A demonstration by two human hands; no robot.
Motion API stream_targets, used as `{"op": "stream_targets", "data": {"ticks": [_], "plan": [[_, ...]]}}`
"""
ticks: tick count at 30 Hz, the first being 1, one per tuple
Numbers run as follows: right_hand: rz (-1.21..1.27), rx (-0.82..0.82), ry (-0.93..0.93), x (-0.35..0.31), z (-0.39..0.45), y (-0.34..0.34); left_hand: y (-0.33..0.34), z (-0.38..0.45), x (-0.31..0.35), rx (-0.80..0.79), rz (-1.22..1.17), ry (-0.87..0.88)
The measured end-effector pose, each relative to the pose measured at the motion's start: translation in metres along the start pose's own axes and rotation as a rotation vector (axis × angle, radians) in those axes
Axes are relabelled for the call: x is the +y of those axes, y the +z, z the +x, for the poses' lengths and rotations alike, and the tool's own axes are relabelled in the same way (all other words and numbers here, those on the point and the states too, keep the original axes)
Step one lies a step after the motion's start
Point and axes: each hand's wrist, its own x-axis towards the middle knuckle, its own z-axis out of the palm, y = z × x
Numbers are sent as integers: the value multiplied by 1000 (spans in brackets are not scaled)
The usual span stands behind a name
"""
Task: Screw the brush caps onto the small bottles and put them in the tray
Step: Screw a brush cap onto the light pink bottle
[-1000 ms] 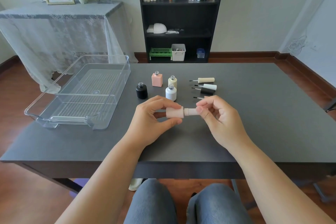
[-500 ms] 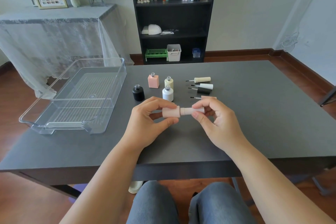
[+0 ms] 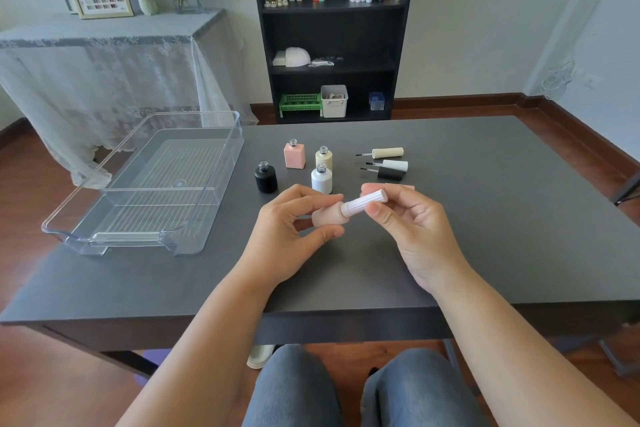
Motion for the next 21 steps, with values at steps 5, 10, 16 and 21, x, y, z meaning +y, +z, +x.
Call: {"op": "stream_targets", "data": {"ticks": [5, 10, 16, 21], "plan": [[-20, 72, 8, 5, 0, 1, 3, -1, 0, 4, 80, 24], [-25, 105, 11, 8, 1, 7, 3, -2, -2, 37, 122, 36], [61, 183, 90, 5, 5, 8, 4, 0, -1, -12, 134, 7], [-91, 201, 21, -27, 32, -20, 6, 10, -1, 109, 102, -109]]}}
